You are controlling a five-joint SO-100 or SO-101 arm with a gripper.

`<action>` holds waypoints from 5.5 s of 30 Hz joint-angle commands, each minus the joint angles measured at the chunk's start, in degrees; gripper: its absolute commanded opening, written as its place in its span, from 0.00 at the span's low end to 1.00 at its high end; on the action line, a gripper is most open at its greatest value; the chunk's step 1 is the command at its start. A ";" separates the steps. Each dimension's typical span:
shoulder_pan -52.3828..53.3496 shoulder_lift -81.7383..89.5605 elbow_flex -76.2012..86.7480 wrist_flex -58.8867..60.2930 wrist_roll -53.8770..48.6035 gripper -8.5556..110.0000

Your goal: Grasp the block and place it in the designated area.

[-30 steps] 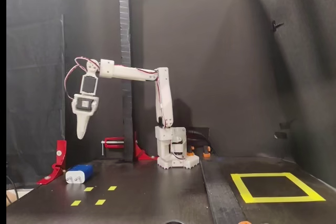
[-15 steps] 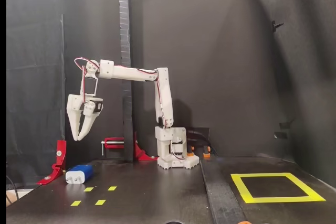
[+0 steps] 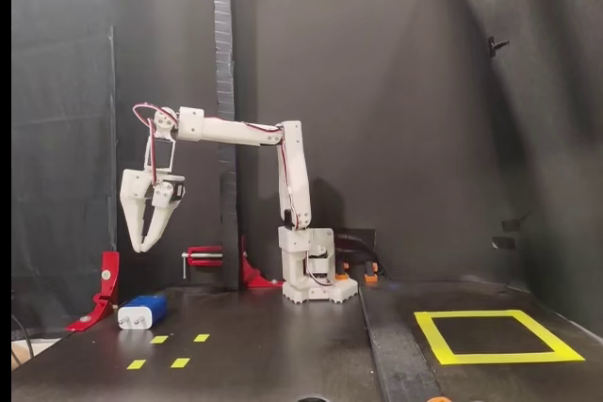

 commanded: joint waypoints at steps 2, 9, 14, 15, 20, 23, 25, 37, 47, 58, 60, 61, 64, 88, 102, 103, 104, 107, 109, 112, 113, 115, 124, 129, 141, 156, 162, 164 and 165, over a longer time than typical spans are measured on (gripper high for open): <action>0.53 0.35 -2.11 0.35 -0.44 0.08; 1.32 0.00 -2.02 -5.45 -0.44 0.49; 1.85 -0.97 -2.02 -6.77 -0.44 0.54; 1.93 -0.97 -2.02 -6.86 -0.44 0.54; 2.72 -2.11 -1.93 -6.86 -1.23 0.53; 3.16 -3.69 -1.67 -6.86 -2.37 0.53; 3.16 -4.83 -1.14 -7.29 -2.37 0.53; 3.34 -7.82 15.56 -29.62 -2.46 0.53; 4.48 -12.74 16.79 -34.28 -3.96 0.53; 4.39 -15.73 16.79 -35.42 -4.13 0.53; 4.31 -16.26 16.88 -35.60 -4.13 0.53; 4.31 -16.44 16.88 -35.68 -4.13 0.53; 4.31 -16.79 16.96 -36.12 -4.13 0.52; 5.27 -17.14 19.42 -37.27 -5.54 0.32; 5.54 -17.05 21.18 -38.41 -5.27 0.27; 5.54 -17.05 21.18 -38.32 -5.27 0.27; 5.54 -17.05 21.18 -38.23 -5.27 0.27; 5.45 -16.96 21.18 -37.88 -5.27 0.26; 5.27 -16.61 21.09 -37.27 -5.10 0.26; 4.75 -15.29 20.92 -35.68 -4.66 0.26; 4.57 -14.77 20.83 -34.98 -4.39 0.26; 4.22 -13.71 20.65 -33.75 -4.04 0.26; 1.58 -12.39 10.02 -20.74 -1.05 0.26; 0.53 -11.95 3.52 -13.80 0.44 0.26; -1.58 -5.27 -1.67 -4.66 4.92 0.26; -3.34 -2.11 -10.11 7.47 7.82 0.26; -4.13 -2.29 -10.02 6.94 9.32 0.26; -5.27 -2.37 -9.93 6.68 11.16 0.26; -6.15 -2.46 -9.93 6.59 12.39 0.26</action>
